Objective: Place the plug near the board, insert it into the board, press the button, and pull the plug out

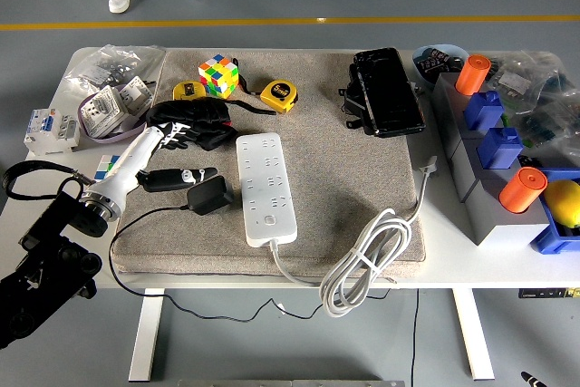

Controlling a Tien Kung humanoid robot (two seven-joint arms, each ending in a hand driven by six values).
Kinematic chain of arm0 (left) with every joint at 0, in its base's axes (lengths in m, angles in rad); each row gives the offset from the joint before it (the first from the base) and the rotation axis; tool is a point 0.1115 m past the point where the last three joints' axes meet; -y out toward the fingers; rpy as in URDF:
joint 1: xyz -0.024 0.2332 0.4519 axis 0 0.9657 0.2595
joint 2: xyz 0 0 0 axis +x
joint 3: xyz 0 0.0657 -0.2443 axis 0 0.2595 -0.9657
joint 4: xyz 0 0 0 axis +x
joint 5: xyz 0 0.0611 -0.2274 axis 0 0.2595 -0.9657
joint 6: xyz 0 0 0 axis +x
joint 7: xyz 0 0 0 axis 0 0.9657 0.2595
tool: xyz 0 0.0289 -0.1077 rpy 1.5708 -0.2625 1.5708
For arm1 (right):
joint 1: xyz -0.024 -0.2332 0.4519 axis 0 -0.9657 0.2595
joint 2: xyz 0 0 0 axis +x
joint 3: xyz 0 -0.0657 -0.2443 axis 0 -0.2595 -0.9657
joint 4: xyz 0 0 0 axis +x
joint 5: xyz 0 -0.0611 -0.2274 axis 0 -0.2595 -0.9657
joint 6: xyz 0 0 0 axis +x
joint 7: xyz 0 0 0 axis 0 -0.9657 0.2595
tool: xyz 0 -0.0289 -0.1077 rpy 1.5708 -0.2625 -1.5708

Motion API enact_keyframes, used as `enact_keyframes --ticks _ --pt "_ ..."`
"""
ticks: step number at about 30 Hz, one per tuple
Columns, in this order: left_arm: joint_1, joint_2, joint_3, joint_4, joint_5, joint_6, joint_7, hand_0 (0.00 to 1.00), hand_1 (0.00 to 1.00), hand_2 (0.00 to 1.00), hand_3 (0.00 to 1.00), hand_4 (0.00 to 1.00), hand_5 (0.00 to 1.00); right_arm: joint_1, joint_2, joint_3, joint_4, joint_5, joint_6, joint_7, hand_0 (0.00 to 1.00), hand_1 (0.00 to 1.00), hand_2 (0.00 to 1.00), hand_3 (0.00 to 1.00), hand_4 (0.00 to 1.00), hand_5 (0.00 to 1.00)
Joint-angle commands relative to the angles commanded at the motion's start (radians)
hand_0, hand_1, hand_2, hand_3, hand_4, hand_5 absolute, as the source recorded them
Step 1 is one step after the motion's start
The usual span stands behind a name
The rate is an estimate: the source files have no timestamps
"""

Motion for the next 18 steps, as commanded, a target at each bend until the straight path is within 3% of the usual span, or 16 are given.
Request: enact_keyframes --ticks 5,18 --pt "-0.001 -0.001 0.036 0.006 0.034 -0.002 0.020 0.762 0.762 0.793 0.776 0.998 0.395 -0.002 0.000 0.000 0.000 0.000 0.002 0.000 0.644 0.710 0.719 0.626 0.904 0.537" --pt "-0.009 -0.014 0.087 0.055 0.101 0.037 -0.006 0.753 0.741 0.765 0.749 0.998 0.343 0.001 -0.002 0.004 0.004 -0.007 0.001 0.000 0.644 0.710 0.720 0.629 0.912 0.533"
